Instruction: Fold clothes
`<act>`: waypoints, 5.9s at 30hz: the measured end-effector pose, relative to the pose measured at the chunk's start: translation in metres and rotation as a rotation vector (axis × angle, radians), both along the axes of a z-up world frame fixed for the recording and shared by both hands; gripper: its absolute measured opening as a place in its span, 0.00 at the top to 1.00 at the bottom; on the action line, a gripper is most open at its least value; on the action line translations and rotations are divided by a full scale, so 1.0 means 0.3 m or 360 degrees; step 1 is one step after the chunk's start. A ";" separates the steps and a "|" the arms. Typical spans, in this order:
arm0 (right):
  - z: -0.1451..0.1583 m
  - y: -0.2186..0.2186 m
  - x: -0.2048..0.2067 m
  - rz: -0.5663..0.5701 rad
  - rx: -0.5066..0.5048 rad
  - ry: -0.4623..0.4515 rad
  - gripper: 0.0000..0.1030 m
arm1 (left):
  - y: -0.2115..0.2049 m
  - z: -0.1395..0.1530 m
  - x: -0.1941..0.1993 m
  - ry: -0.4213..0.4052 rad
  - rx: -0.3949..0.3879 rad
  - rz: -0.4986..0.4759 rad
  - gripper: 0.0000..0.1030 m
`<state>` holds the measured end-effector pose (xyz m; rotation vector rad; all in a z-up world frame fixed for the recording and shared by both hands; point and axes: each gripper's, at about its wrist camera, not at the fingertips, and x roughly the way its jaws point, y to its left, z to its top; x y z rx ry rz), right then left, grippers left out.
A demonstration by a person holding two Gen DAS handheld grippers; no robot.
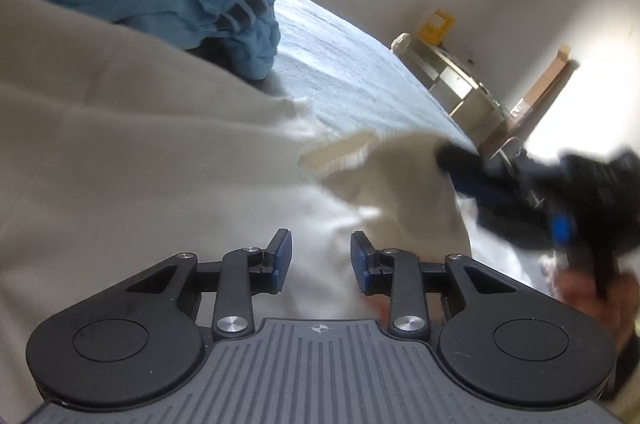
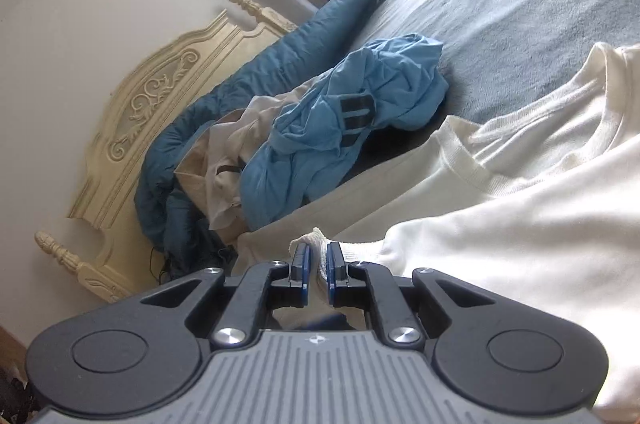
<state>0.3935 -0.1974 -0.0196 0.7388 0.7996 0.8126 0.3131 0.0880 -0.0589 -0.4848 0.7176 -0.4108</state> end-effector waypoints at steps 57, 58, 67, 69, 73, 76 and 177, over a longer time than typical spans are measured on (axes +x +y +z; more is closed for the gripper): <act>-0.011 -0.640 -0.066 -0.1174 -0.1176 -0.0064 0.79 | 0.023 -0.135 -0.028 -0.0173 -0.0046 -0.0011 0.68; 0.009 -0.625 -0.104 -0.1124 -0.1139 -0.0080 0.79 | 0.024 -0.136 -0.028 -0.0172 -0.0051 -0.0011 0.68; -0.025 -0.694 -0.297 -0.1161 -0.1265 0.0167 0.76 | 0.037 -0.144 -0.018 -0.0164 -0.0088 -0.0012 0.68; 0.003 -0.702 -0.340 -0.1191 -0.1241 0.0128 0.76 | 0.041 -0.146 -0.018 -0.0163 -0.0104 -0.0010 0.68; 0.063 -0.607 -0.401 -0.1016 -0.1229 -0.0050 0.76 | 0.045 -0.149 -0.016 -0.0160 -0.0118 -0.0009 0.68; 0.006 -0.570 -0.379 -0.0908 -0.1369 0.0018 0.78 | 0.048 -0.152 -0.014 -0.0161 -0.0127 -0.0009 0.68; 0.151 -0.210 -0.344 -0.0970 -0.0574 -0.0346 0.89 | 0.247 -0.105 -0.258 -0.0178 0.0745 0.0615 0.38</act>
